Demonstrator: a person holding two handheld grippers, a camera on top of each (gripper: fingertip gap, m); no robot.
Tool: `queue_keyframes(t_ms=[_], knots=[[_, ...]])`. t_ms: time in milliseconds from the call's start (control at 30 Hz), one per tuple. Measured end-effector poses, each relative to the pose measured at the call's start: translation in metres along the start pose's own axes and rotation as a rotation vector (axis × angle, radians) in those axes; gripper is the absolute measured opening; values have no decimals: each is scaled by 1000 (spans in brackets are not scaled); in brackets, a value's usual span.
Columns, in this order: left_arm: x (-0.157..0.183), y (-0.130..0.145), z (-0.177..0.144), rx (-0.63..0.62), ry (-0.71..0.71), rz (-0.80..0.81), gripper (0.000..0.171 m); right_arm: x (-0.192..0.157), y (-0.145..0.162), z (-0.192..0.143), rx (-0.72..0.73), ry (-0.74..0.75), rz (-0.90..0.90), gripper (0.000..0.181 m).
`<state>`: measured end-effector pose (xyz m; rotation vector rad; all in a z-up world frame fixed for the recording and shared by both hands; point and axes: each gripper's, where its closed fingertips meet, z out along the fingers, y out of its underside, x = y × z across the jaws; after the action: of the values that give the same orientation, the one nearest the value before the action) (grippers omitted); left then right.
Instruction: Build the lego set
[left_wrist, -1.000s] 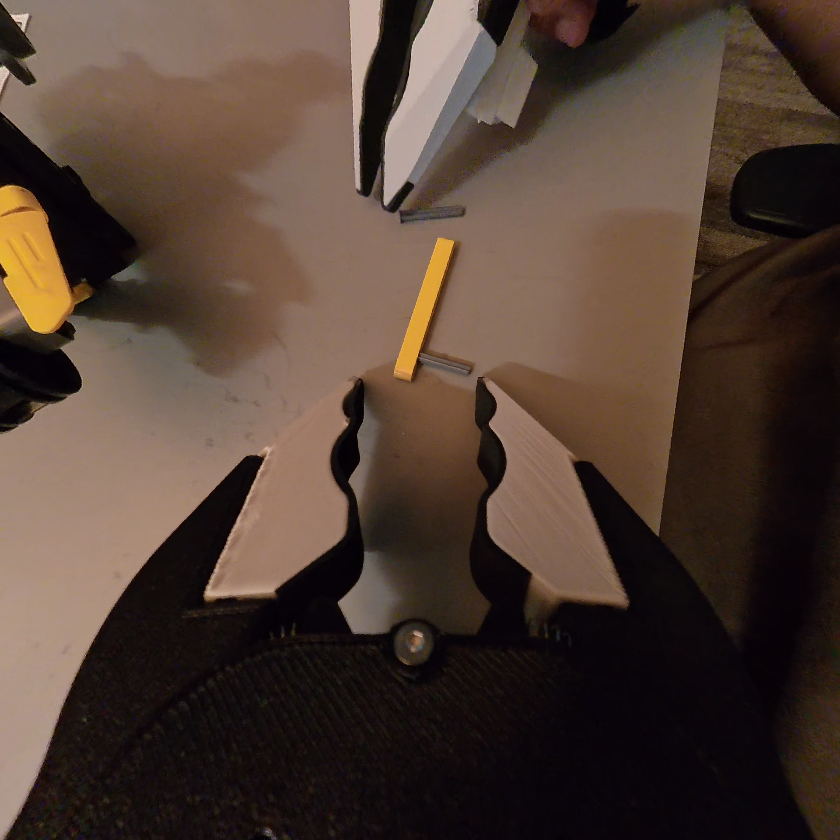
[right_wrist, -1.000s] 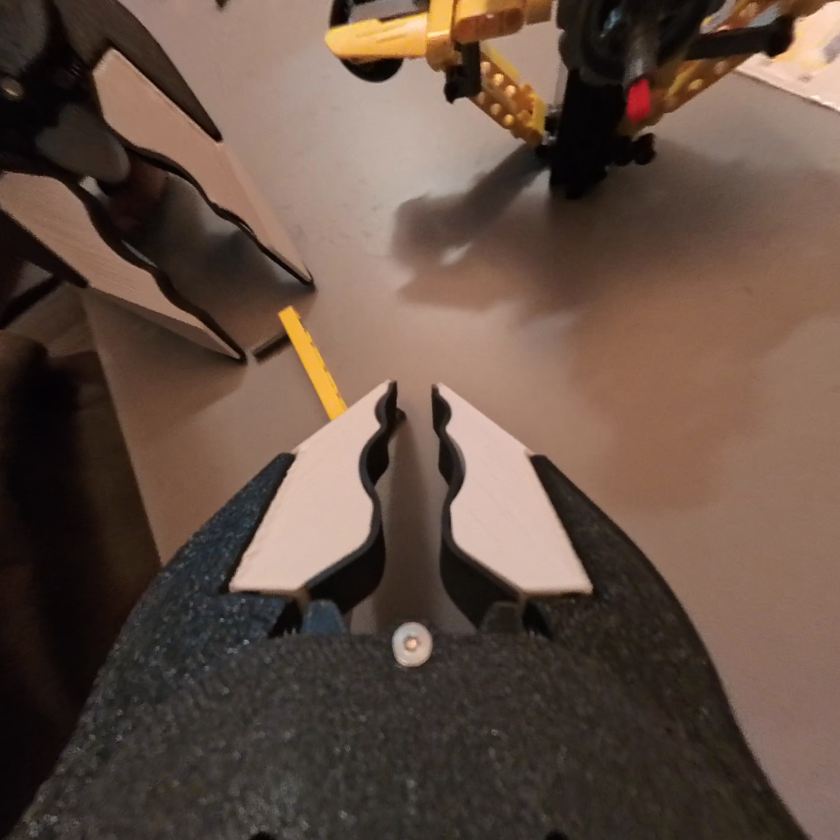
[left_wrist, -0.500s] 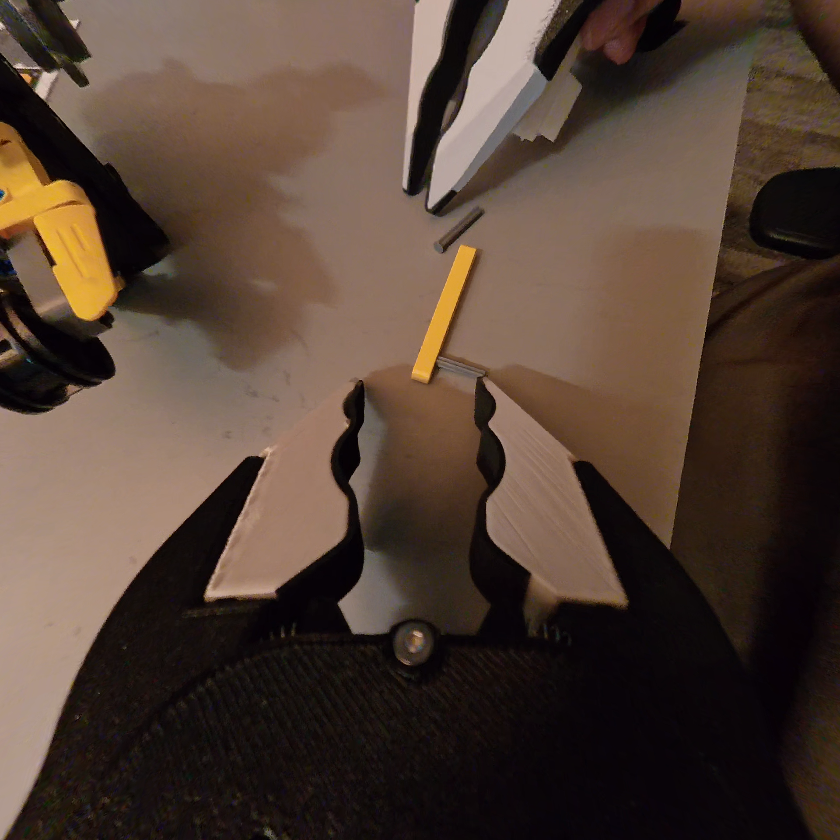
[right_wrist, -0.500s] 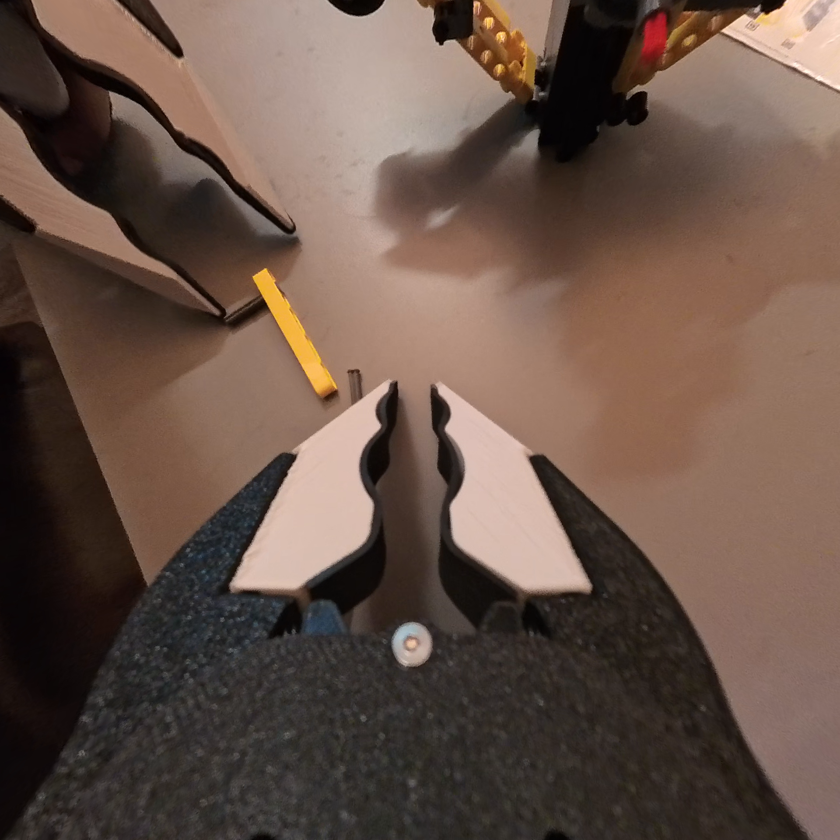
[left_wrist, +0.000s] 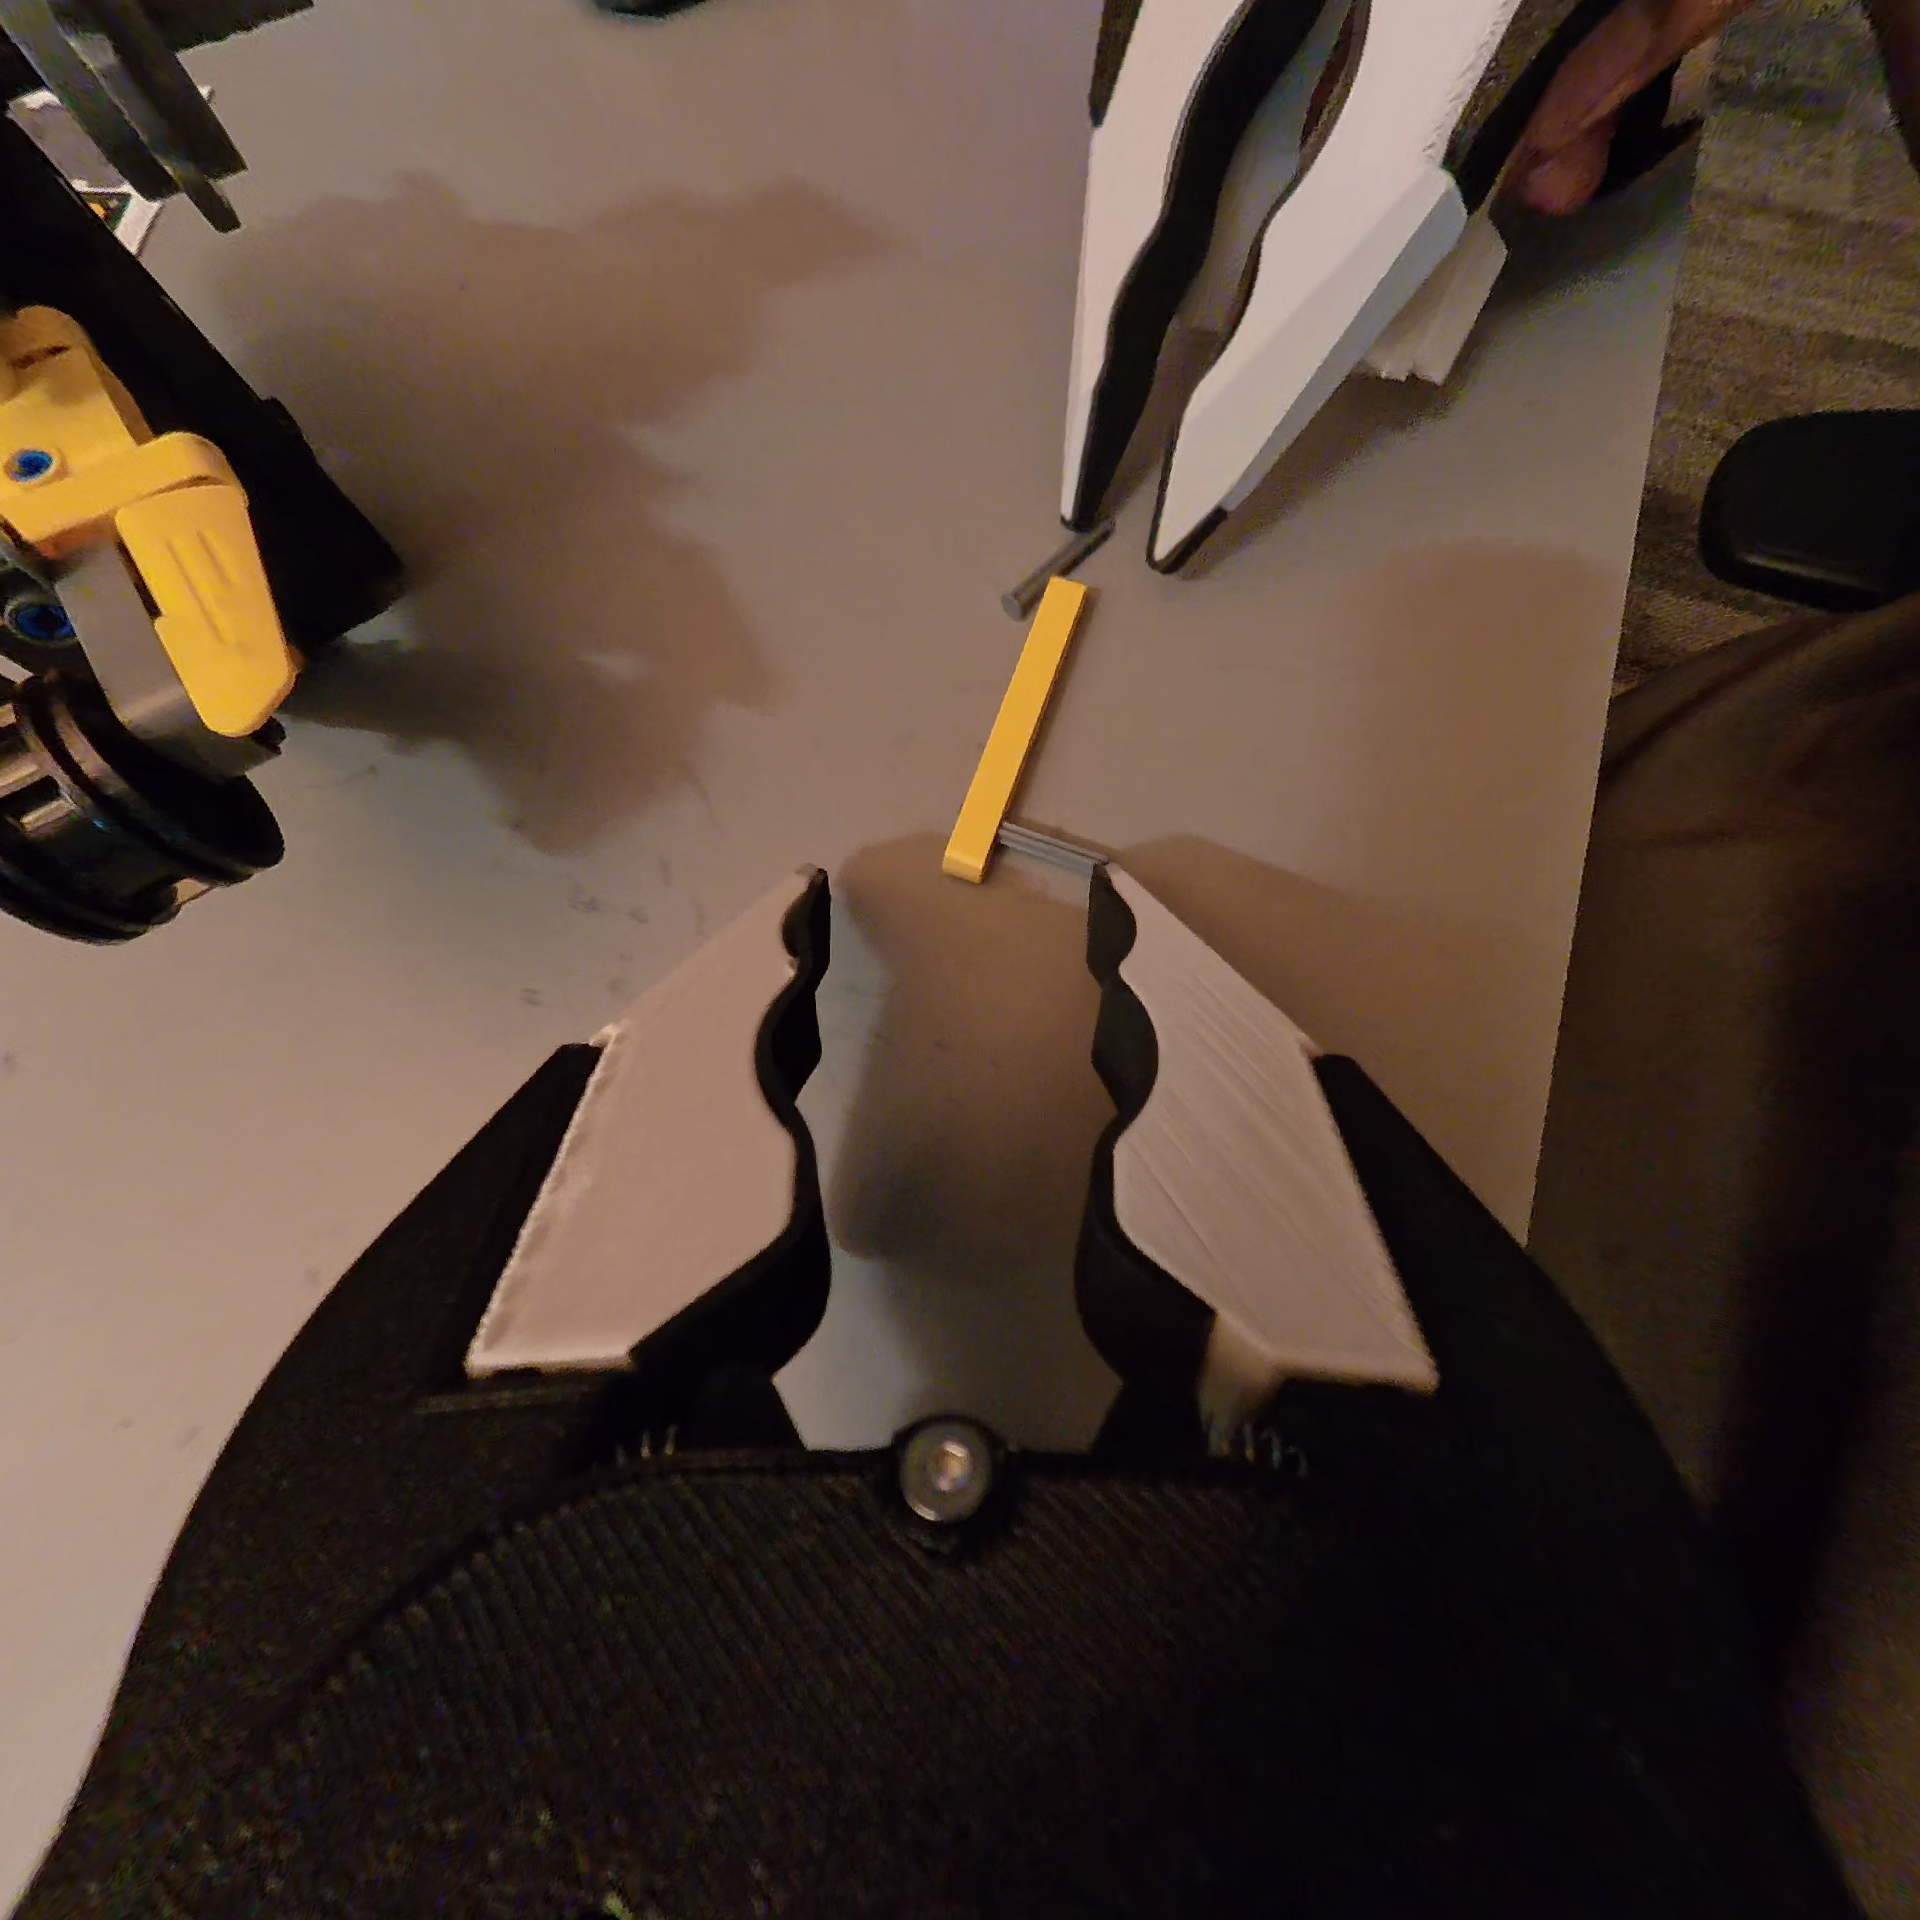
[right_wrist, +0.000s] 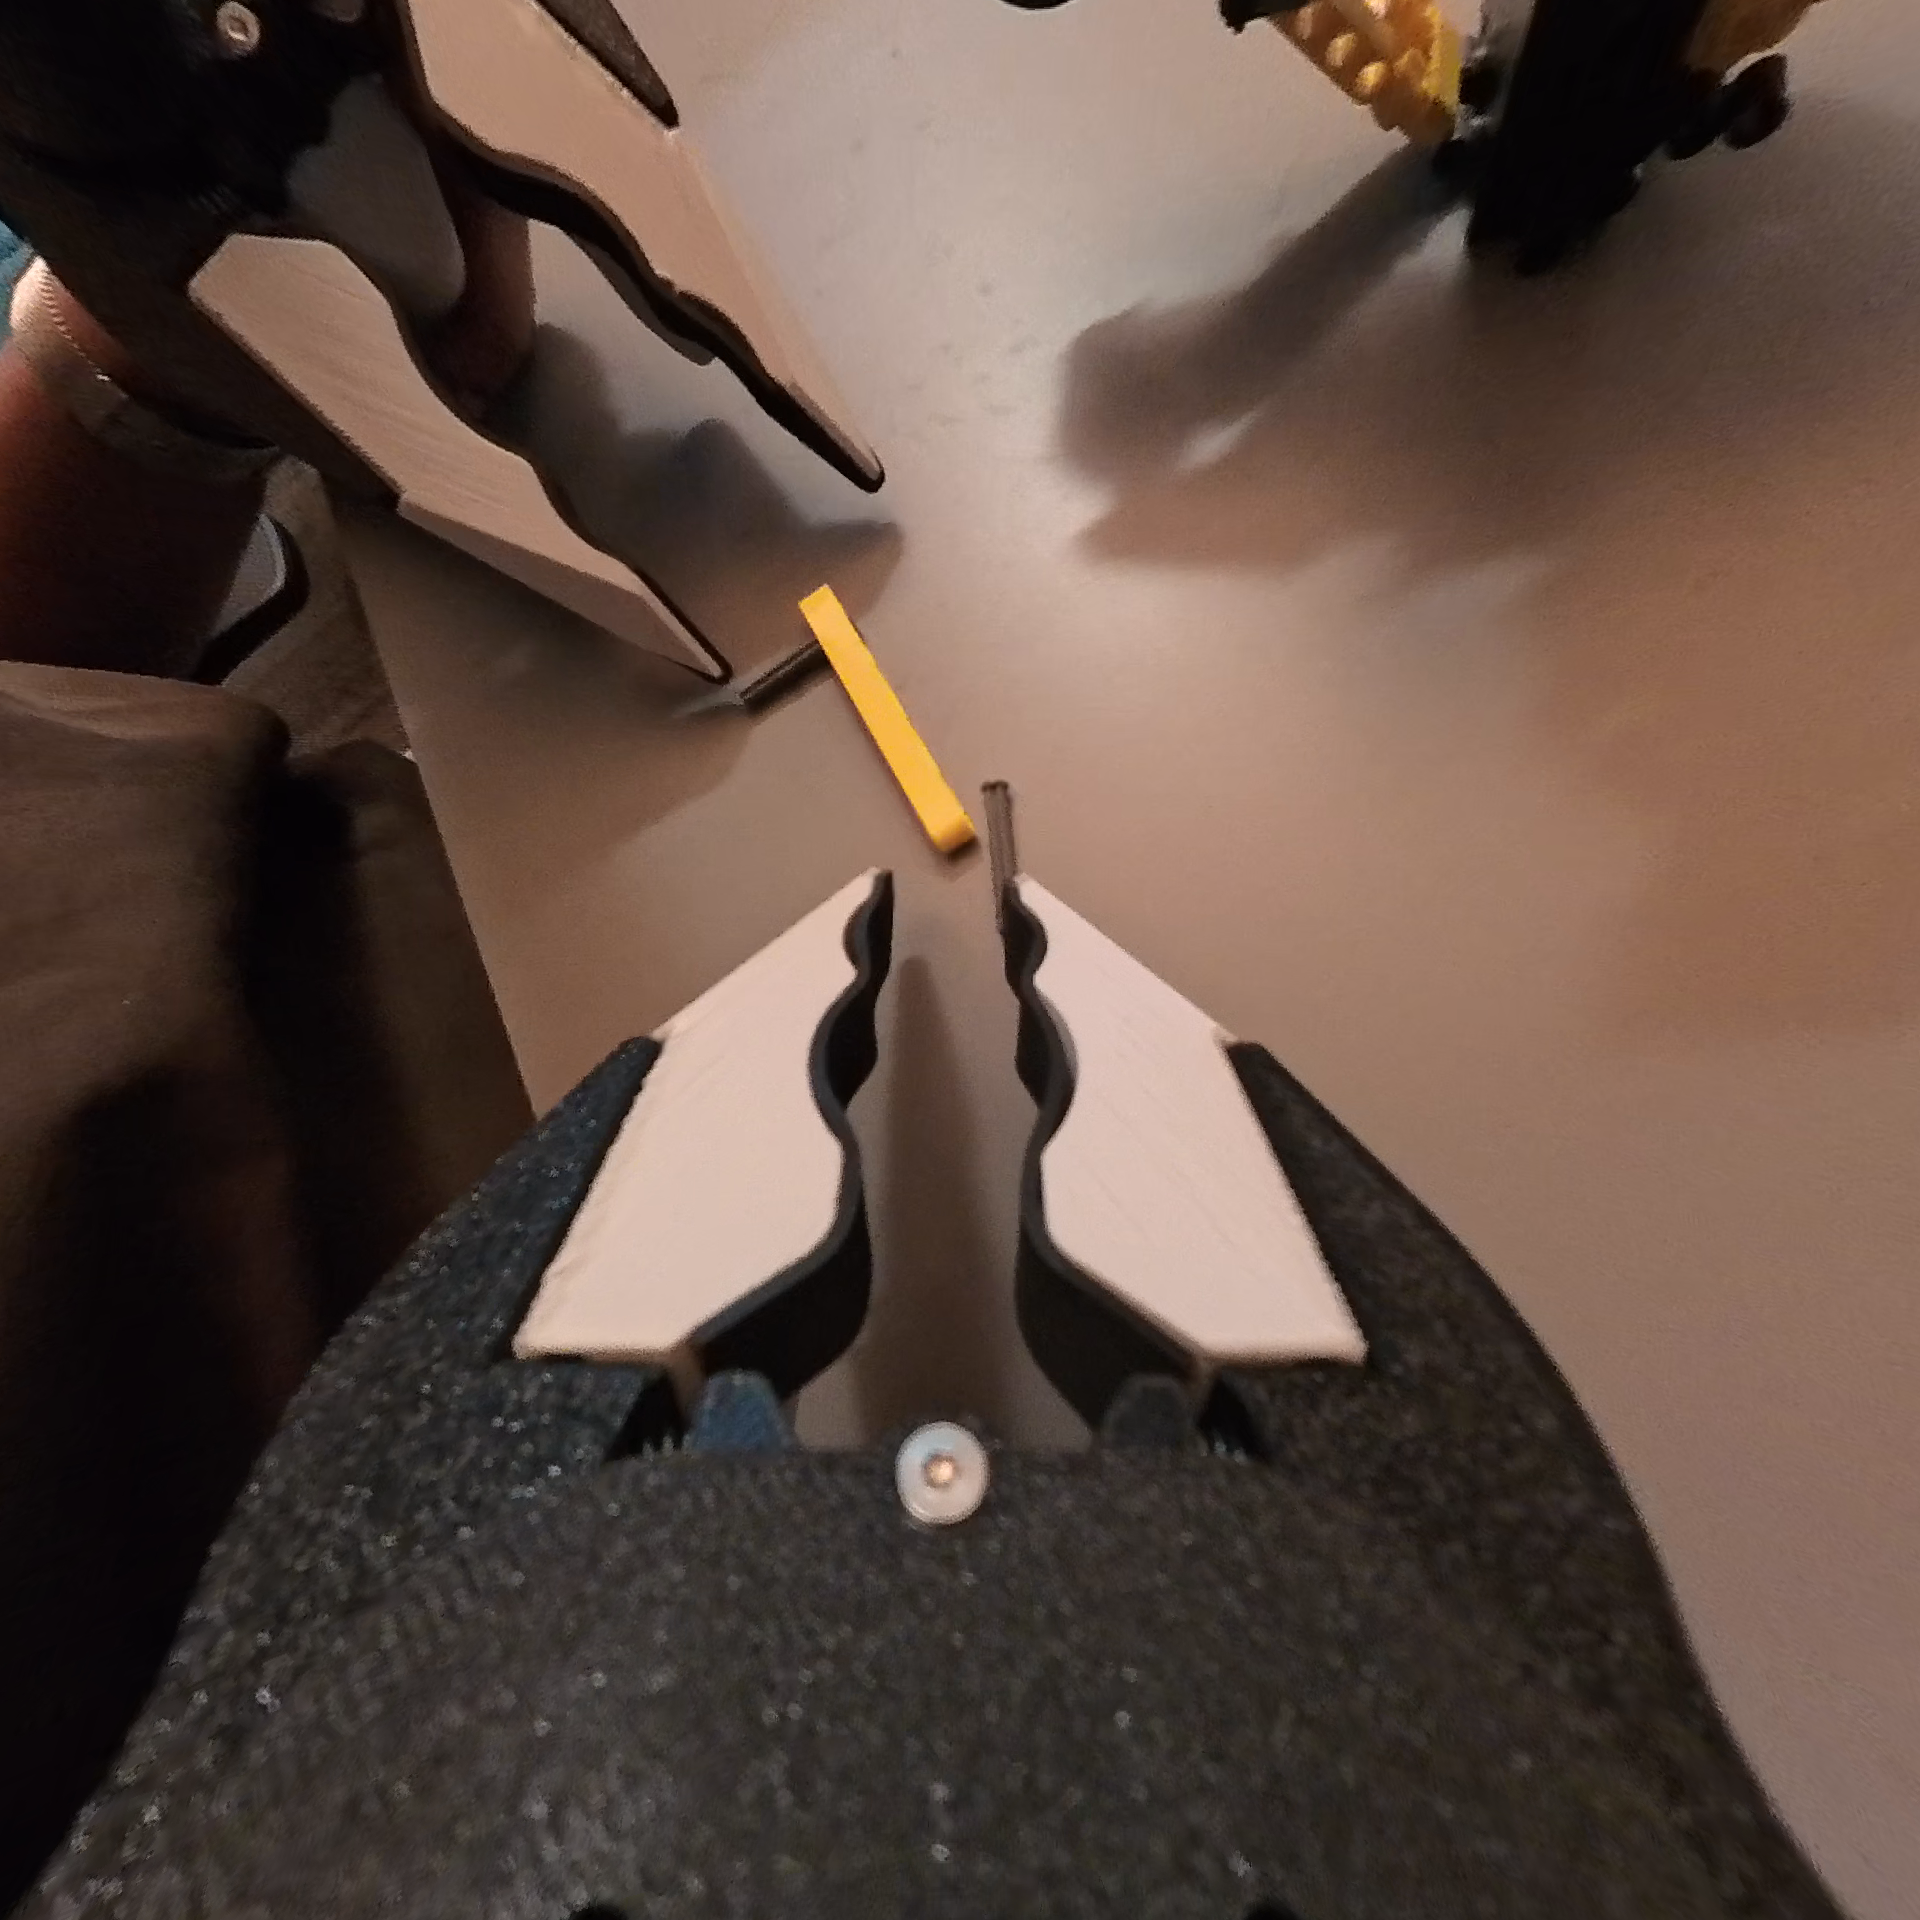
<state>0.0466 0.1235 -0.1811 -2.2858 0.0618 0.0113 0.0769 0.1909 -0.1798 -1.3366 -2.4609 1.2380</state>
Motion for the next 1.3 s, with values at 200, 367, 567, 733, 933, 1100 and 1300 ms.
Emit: queue_keyframes(t_ms=[200,367,567,733,933,1100,1300], knots=[[0,-1,-1,6,1,0,49,-11,0,4,-1,-30,8,21],[0,-2,-2,19,7,-12,49,-21,0,8,-2,-57,36,22],[0,-3,-3,26,6,-9,50,-43,-1,15,-3,-118,69,24],[0,-3,-3,25,-1,-1,50,-60,0,20,-16,-163,56,26],[0,-2,-2,21,-5,7,50,-68,-2,22,-10,-185,5,28],[0,-2,-2,21,-8,11,50,-47,-18,12,67,-90,-111,27],[0,-2,-2,17,-12,11,50,-60,-17,26,46,-193,-264,41]])
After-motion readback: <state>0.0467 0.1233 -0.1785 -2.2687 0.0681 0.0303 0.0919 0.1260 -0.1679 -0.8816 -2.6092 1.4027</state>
